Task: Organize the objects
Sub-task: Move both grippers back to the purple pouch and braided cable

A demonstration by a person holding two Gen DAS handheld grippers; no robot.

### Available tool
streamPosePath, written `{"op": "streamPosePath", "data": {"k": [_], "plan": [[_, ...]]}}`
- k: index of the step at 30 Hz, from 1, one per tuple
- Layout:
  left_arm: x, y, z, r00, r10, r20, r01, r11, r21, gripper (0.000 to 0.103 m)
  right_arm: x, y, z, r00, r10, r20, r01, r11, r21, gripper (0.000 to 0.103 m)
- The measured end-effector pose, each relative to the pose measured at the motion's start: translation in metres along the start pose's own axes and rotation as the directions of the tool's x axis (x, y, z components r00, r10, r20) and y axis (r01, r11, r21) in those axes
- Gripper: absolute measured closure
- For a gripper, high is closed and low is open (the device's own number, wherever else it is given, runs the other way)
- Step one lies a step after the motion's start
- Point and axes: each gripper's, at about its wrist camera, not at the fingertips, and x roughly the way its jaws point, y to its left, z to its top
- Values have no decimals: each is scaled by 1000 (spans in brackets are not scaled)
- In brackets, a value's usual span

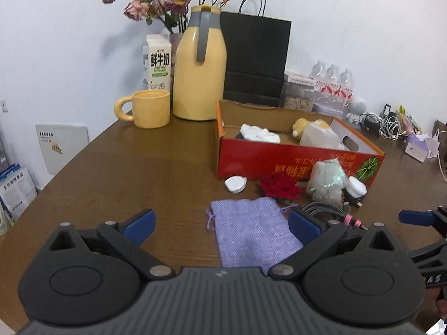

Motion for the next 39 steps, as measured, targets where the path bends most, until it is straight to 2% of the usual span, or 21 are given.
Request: {"op": "streamPosePath", "data": {"k": [5,10,13,24,26,30,39], "plan": [[-1,9,-2,1000,14,-6,-15,1000,-18,0,23,12,10,997,51,-65,-54,997,-47,0],[-1,19,-4,999,35,-15,-36,999,-41,0,53,17,22,984,93,-153,-96,995,-14,0],[0,25,-5,999,43,-22,-44,998,-50,0,66,19,22,980,85,-182,-88,996,-12,0],[8,28,-8,998,44,-46,-47,997,-56,0,67,16,16,989,65,-133,-69,997,-25,1],[8,26,-9,998,45,-49,-47,997,-54,0,64,18,15,992,64,-110,-68,997,-36,9],[11,22,-9,997,46,-57,-49,998,-47,0,59,20,11,993,76,-86,-80,995,-52,11],[25,7,-12,994,27,-105,-30,999,-33,0,28,14,4,998,36,56,-32,997,-65,12]]}}
